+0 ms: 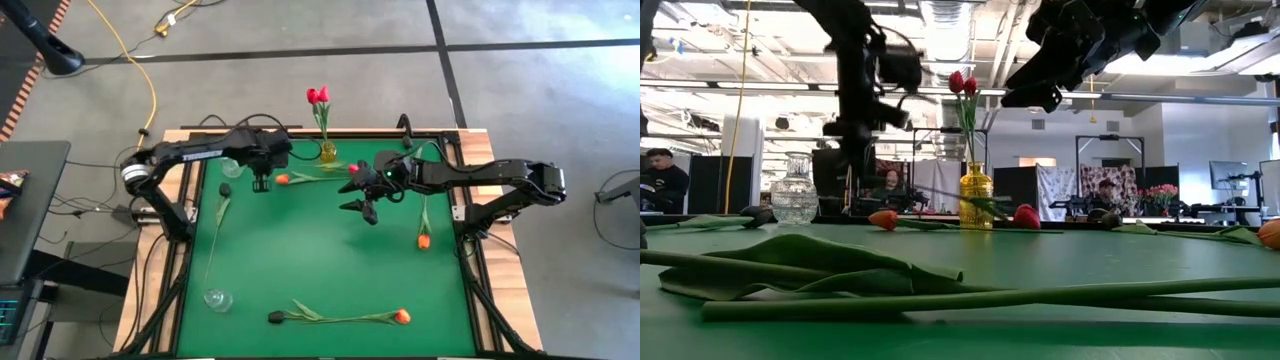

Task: Sort flowers into vase by color
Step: Put the red flower into the yellow vase

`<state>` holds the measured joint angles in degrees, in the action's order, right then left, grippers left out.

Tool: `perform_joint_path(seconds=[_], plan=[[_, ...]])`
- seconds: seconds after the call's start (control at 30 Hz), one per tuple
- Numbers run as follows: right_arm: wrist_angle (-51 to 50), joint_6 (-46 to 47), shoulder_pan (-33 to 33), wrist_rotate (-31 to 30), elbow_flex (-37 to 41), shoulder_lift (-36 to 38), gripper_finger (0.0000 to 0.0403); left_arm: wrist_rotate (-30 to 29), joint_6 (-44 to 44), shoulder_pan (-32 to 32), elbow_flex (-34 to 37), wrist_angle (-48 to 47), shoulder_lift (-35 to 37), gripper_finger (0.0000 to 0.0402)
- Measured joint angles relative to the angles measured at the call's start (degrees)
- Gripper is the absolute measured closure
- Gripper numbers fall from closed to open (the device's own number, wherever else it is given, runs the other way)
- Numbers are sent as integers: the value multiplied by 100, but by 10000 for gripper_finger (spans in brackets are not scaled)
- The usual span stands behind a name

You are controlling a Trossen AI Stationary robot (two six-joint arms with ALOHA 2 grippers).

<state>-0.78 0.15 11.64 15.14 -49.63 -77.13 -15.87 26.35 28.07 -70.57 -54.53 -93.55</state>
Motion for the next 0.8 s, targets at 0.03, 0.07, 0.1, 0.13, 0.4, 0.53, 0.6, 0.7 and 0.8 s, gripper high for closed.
perform_joint_path(seconds=[0.03, 0.07, 0.1, 0.13, 0.4, 0.53, 0.6, 0.7, 0.8], plan=[[1, 45, 0, -21, 0, -1, 144, 10, 0, -54, -5, 9, 105, 401], [17, 133, 1, -54, 2, -2, 144, 14, -1, -115, -13, 14, 209, 401], [46, 277, -1, -87, 2, -2, 144, 14, -12, -169, -18, 17, 312, 401], [80, 510, -6, -144, 2, -2, 144, 19, -55, -223, -19, 4, 404, 401], [420, 3174, -28, -114, 2, -2, 144, 240, -664, -657, -19, 16, 814, 401], [947, 3326, -253, 268, 2, -4, 144, 268, -1030, -791, -19, 168, 913, 401], [1196, 3462, -412, 273, 2, -4, 144, 318, -1208, -833, -19, 341, 951, 401], [1426, 3497, -625, 220, 2, -4, 144, 536, -1480, -870, -19, 655, 1002, 401], [1587, 3452, -817, -61, 2, -4, 144, 705, -1647, -899, -21, 1001, 1032, 401]])
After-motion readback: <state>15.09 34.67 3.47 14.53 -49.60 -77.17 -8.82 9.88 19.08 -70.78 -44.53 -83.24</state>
